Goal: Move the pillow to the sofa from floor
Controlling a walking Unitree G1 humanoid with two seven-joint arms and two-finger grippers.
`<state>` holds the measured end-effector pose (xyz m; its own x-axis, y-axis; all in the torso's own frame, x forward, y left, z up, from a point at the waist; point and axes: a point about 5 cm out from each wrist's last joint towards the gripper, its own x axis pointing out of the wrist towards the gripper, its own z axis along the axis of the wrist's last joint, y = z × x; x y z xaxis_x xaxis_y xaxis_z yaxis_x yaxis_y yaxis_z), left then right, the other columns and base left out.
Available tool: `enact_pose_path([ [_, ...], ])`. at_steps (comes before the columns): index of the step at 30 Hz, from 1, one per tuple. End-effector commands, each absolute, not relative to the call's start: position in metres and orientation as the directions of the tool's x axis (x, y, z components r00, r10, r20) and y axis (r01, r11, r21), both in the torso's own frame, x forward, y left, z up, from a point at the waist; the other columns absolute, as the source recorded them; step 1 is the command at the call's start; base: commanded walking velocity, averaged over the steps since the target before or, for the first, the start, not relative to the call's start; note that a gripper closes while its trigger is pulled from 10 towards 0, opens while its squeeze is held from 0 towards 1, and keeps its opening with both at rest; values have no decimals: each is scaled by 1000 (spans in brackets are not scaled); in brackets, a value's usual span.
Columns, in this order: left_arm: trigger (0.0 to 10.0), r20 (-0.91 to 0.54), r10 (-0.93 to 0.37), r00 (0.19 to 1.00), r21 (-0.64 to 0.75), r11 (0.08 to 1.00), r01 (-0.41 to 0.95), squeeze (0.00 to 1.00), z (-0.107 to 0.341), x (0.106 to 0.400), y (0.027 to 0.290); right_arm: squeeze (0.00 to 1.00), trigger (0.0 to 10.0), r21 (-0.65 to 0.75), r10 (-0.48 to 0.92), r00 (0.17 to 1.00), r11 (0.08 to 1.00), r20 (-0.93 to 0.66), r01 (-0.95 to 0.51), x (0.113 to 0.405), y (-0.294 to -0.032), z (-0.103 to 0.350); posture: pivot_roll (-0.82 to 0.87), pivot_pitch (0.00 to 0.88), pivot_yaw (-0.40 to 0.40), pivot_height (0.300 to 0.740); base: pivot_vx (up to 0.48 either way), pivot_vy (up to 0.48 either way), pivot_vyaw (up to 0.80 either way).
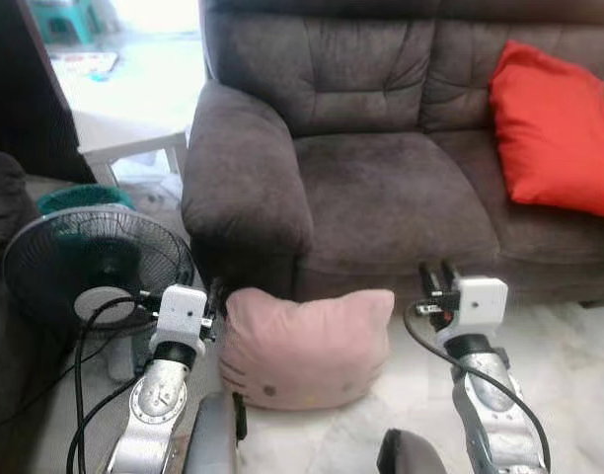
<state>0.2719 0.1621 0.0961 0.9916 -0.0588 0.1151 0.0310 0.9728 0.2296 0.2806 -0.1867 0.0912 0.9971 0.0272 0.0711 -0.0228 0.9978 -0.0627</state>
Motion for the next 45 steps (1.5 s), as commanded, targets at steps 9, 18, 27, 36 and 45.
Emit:
enact_pose_path([
  [9, 10000, 112, -72, 991, 219, 975, 46, 0, 97, 274, 160, 0, 10000, -67, 20, 998, 998, 65, -16, 280, -190, 90, 98, 19, -69, 553, 0, 0, 0],
  [18, 10000, 113, -76, 991, 219, 974, 50, 0, 98, 274, 160, 0, 10000, -71, 28, 998, 997, 63, -23, 280, -188, 89, 97, 20, -68, 553, 54, 0, 328],
  [27, 10000, 113, -77, 991, 219, 974, 51, 0, 98, 274, 160, 0, 10000, -60, 18, 998, 998, 61, -14, 280, -189, 89, 99, 25, -68, 553, 245, 0, 62],
  [36, 10000, 113, -76, 991, 218, 975, 50, 0, 98, 274, 160, 0, 10000, -57, 20, 998, 998, 61, -16, 280, -188, 89, 99, 26, -69, 553, 247, 0, 0],
  [45, 10000, 114, -78, 990, 215, 975, 52, 0, 98, 274, 160, 0, 10000, -56, 23, 998, 998, 60, -20, 280, -187, 88, 98, 27, -69, 553, 250, 0, 0],
])
